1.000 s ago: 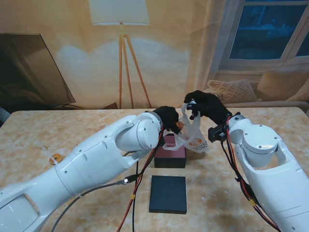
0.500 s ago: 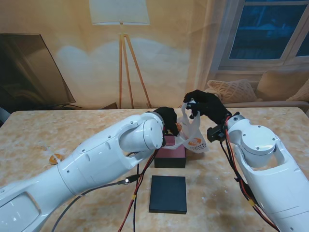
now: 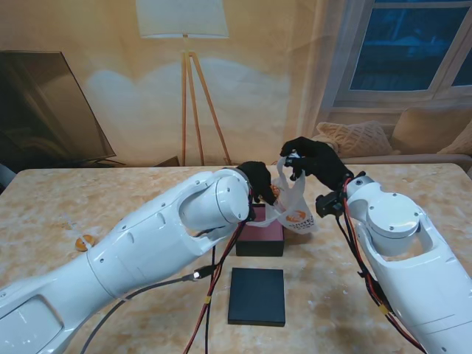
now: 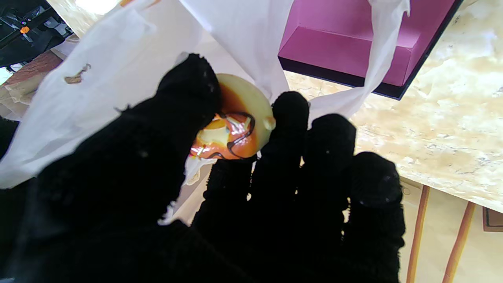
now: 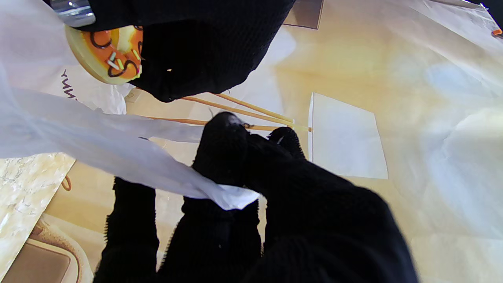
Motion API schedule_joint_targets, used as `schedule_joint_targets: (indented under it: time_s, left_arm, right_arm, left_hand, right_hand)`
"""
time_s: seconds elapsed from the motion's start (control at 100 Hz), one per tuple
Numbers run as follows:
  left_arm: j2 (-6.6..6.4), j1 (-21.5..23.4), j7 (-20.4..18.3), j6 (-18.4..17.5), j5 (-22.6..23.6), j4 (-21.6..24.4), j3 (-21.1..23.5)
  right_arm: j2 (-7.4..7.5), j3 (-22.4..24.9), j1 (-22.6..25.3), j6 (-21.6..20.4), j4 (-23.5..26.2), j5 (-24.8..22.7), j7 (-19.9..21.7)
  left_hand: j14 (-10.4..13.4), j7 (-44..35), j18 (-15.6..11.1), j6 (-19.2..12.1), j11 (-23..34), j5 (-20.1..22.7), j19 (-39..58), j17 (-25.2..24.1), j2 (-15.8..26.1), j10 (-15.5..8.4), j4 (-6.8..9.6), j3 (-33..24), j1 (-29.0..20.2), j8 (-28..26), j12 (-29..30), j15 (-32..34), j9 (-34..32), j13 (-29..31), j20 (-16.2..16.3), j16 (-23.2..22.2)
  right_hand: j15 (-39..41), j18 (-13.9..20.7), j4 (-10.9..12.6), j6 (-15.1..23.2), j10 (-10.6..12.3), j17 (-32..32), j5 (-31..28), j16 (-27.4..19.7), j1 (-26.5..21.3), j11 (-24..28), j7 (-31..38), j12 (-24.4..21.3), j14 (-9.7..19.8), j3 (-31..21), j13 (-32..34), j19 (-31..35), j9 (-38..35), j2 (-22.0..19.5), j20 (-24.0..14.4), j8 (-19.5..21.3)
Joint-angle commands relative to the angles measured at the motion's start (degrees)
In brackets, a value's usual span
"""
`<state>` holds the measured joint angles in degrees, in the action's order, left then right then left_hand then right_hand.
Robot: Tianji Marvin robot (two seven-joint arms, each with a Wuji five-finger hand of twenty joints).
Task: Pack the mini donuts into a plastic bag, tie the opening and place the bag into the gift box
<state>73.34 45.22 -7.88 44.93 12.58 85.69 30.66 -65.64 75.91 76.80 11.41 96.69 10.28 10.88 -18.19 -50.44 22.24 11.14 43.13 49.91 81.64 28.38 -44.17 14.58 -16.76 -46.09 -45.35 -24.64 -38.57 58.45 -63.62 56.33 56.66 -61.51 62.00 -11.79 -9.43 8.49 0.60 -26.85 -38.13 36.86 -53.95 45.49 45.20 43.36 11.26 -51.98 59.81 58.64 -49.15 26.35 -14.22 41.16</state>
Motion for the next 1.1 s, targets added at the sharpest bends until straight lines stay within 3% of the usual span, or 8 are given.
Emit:
schedule_joint_targets:
  time_s: [0.0, 0.18, 0.32, 0.57, 0.69, 0.78, 0.88, 1.09]
  left_arm:
    - [0.46, -0.3, -0.9, -0.2, 0.8, 0.3, -0.4]
    - [0.35, -1.4, -1.9, -1.1, 1.7, -0.5, -1.6]
    - [0.69, -1.7, -1.7, -0.2, 1.5, -1.0, -1.8]
    - [1.05, -1.3, -0.7, 1.0, 1.7, -1.0, -1.6]
    - [1.13, -1.1, -0.2, 0.8, 2.3, -0.8, -1.4]
    - [0.93, -1.1, -0.2, 0.2, 3.0, -0.7, -1.5]
    - [0.95, -1.0, -0.2, 0.0, 2.6, -0.7, -1.2]
    - [1.47, -0.5, 0.6, -0.2, 0.7, -0.6, -0.3]
  right_arm:
    - [-0.55, -0.1, 0.6, 0.4, 0.5, 0.1, 0.5]
    - [-0.59, 0.0, 0.8, 0.4, 0.8, 0.4, 0.4]
    - [-0.61, 0.1, 0.8, 0.4, 0.9, 0.5, 0.3]
    - [-0.72, 0.0, 0.9, 0.7, 1.1, 0.4, -0.2]
    - [-0.71, 0.1, 1.1, 0.8, 1.3, 0.5, -0.2]
    - [-0.70, 0.1, 1.0, 0.8, 1.3, 0.5, -0.1]
    - [-0.68, 0.1, 1.0, 0.7, 1.2, 0.6, 0.0]
    - [-0.73, 0.2, 1.0, 0.6, 1.4, 0.7, -0.2]
  left_hand:
    - [-1.7, -2.2, -1.7, -2.8, 3.4, 4.5, 2.6, -1.7, 2.2, 2.0, 0.27, -1.6, -1.3, 2.0, -2.0, 3.2, 0.2, -0.3, 1.8, -2.4]
    - [-1.2, -2.2, -1.6, -1.6, 9.4, 7.0, 6.2, -1.6, 4.0, 3.2, 0.54, -1.3, 1.9, 4.9, -7.6, 9.3, 0.2, 0.9, 5.6, -7.9]
    - [-0.4, -0.3, -1.5, -0.6, 9.3, 6.6, 6.7, -1.0, 2.9, 2.6, 0.14, -4.7, 4.6, 3.9, -9.3, 9.3, 0.6, 1.3, 6.2, -8.2]
    - [1.4, 5.6, -2.9, 1.9, 5.4, 0.6, 6.6, 5.3, 0.0, 0.2, -0.66, -11.5, 7.4, -3.7, -3.6, 5.2, -0.5, 4.6, 0.8, -2.3]
    - [3.2, 1.7, -5.6, 2.7, 6.1, -4.5, 10.5, 11.9, -0.9, -0.6, -0.19, -14.4, 9.4, -10.8, -0.6, 6.7, -1.7, 10.0, -2.8, 0.6]
    - [3.5, -1.2, -6.0, 2.3, 6.2, -5.8, 10.9, 12.7, -1.6, -0.8, -0.72, -14.0, 8.5, -12.8, 0.8, 6.4, -2.0, 10.8, -4.1, 1.4]
    - [2.6, -2.8, -5.4, 0.7, 5.4, -5.1, 9.0, 11.0, -1.2, -0.1, -1.56, -10.9, 5.6, -9.9, 2.4, 4.4, -1.9, 9.8, -4.9, 1.9]
    - [0.4, -7.0, -4.7, -4.5, 3.2, 1.7, 8.0, 7.7, -0.5, 1.3, -0.63, -5.4, -0.2, -0.4, 2.1, 3.8, -2.8, 8.0, -3.2, 1.5]
  right_hand:
    - [-0.6, 1.5, 0.6, 0.4, 4.1, 0.4, 1.0, -0.4, -3.9, 4.2, 0.5, -0.1, 2.9, -2.3, 0.1, -0.1, -0.2, -3.3, 0.7, -0.3]
    - [-0.5, 1.5, 0.6, 0.6, 4.2, 0.7, 1.0, -0.4, -3.9, 4.1, 0.5, -0.2, 3.0, -2.2, 0.1, -0.2, -0.1, -3.3, 0.7, -0.3]
    - [-0.6, 1.7, 0.6, 0.6, 4.2, 0.8, 1.1, -0.4, -4.0, 4.1, 0.5, -0.1, 3.0, -2.2, 0.0, -0.3, -0.1, -3.3, 0.7, -0.3]
    - [-0.5, 1.6, 0.6, 0.5, 4.2, 0.6, 1.0, -0.4, -4.0, 4.2, 0.6, -0.1, 2.9, -2.4, 0.1, -0.2, -0.2, -3.1, 0.7, -0.3]
    - [-0.5, 1.6, 0.6, 0.6, 4.2, 0.7, 1.0, -0.4, -4.0, 4.2, 0.6, -0.1, 2.9, -2.4, 0.1, -0.2, -0.2, -3.2, 0.6, -0.3]
    - [-0.6, 1.5, 0.6, 0.6, 4.2, 0.6, 1.0, -0.4, -3.9, 4.2, 0.6, -0.1, 2.9, -2.4, 0.1, -0.1, -0.2, -3.1, 0.6, -0.4]
    - [-0.6, 1.6, 0.6, 0.6, 4.3, 0.7, 1.0, -0.4, -3.9, 4.2, 0.6, -0.1, 2.9, -2.4, 0.1, -0.1, -0.2, -3.2, 0.6, -0.3]
    - [-0.5, 1.6, 0.6, 0.6, 4.3, 0.7, 1.1, -0.4, -3.9, 4.2, 0.6, -0.1, 3.2, -2.3, 0.1, -0.2, -0.2, -3.3, 0.6, -0.4]
